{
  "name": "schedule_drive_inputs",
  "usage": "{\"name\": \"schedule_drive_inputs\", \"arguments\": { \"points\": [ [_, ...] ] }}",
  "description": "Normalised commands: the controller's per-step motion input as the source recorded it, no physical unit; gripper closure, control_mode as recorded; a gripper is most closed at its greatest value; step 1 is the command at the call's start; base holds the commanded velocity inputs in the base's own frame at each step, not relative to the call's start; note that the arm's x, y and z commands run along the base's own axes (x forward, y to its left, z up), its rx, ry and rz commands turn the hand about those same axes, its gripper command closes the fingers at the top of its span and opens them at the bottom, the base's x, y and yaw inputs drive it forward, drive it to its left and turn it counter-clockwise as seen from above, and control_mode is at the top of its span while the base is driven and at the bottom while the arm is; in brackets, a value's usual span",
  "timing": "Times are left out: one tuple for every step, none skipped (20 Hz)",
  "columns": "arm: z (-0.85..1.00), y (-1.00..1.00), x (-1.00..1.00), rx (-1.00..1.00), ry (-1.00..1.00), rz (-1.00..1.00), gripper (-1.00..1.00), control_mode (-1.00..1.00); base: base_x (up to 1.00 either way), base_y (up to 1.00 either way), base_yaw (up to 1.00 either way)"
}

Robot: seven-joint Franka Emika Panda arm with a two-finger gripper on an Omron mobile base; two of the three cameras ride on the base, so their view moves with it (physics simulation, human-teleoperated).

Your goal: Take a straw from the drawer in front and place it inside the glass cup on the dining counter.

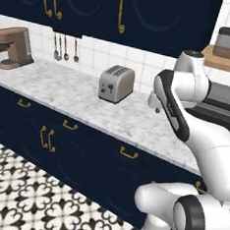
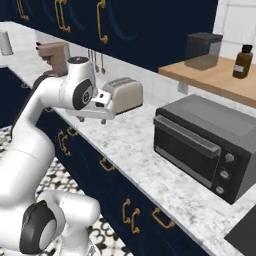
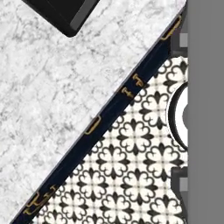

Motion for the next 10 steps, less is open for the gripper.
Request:
{"name": "schedule_drive_inputs", "arguments": {
  "points": [
    [0.0,0.0,0.0,0.0,0.0,0.0,-1.0,1.0,-0.08,-0.86,0.55],
    [0.0,0.0,0.0,0.0,0.0,0.0,-1.0,1.0,-0.09,-0.84,0.53],
    [0.0,0.0,0.0,0.0,0.0,0.0,-1.0,1.0,-0.07,-0.83,0.51],
    [0.0,0.0,0.0,0.0,0.0,0.0,-1.0,1.0,-0.07,-0.79,0.5],
    [0.0,0.0,0.0,0.0,0.0,0.0,-1.0,1.0,-0.05,-0.76,0.49],
    [0.0,0.0,0.0,0.0,0.0,0.0,-1.0,1.0,-0.05,-0.71,0.49],
    [0.0,0.0,0.0,0.0,0.0,0.0,-1.0,1.0,-0.01,-0.62,0.48],
    [0.0,0.0,0.0,0.0,0.0,0.0,-1.0,1.0,0.0,-0.62,0.47],
    [0.0,0.0,0.0,0.0,0.0,0.0,-1.0,1.0,-0.01,-0.61,0.47],
    [0.0,0.0,0.0,0.0,0.0,0.0,-1.0,1.0,-0.01,-0.58,0.45]
  ]
}}
